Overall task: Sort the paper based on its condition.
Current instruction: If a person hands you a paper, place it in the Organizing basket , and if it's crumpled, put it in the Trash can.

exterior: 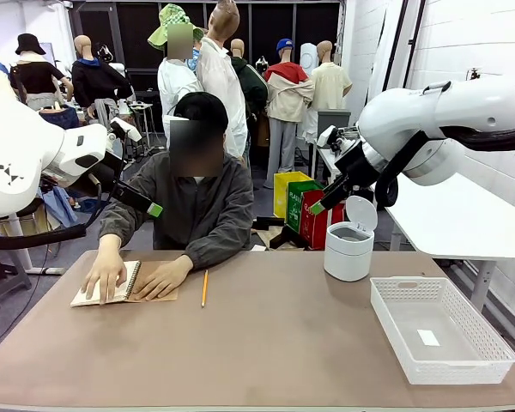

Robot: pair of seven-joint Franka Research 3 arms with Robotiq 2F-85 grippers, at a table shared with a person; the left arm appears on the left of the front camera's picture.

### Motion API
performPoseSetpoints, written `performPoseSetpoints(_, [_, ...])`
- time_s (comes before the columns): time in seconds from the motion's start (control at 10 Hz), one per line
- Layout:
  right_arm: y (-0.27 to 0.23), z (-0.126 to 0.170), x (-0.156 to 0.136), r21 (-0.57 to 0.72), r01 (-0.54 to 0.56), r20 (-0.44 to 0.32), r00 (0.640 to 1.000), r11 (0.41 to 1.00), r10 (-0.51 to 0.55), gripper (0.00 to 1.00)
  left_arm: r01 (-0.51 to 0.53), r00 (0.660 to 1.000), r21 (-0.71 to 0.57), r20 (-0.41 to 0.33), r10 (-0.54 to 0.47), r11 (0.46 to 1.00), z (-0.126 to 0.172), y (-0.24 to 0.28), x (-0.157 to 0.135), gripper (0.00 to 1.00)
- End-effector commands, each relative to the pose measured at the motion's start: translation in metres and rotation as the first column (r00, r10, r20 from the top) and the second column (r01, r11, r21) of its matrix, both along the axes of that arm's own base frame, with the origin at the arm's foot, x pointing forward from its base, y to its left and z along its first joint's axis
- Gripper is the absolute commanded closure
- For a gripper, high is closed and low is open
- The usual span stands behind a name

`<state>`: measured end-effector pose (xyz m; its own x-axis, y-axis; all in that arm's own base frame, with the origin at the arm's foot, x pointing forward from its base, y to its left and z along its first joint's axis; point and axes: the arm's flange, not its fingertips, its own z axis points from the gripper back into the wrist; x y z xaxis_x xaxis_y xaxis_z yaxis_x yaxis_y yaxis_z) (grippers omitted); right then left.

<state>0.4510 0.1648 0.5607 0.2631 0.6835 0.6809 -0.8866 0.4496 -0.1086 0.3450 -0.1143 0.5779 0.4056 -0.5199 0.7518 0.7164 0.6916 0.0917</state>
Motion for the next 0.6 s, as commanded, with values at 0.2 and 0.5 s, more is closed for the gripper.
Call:
performPoseSetpoints(0.2, [-0.0001,0.0008,-0.0002,-0.007,0.009,-0.004,1.000,1.000,-0.009,0.00,0.002,1.000,-0.002,-0.009,-0.002,1.000,0.0006,0.0012,0.0003,0.00])
performPoseSetpoints(0.5, [-0.0001,0.0008,-0.0002,-0.007,0.009,-0.004,1.000,1.000,-0.009,0.00,0.002,1.000,-0.002,-0.009,-0.002,1.000,0.0006,0.0012,0.0003,0.00])
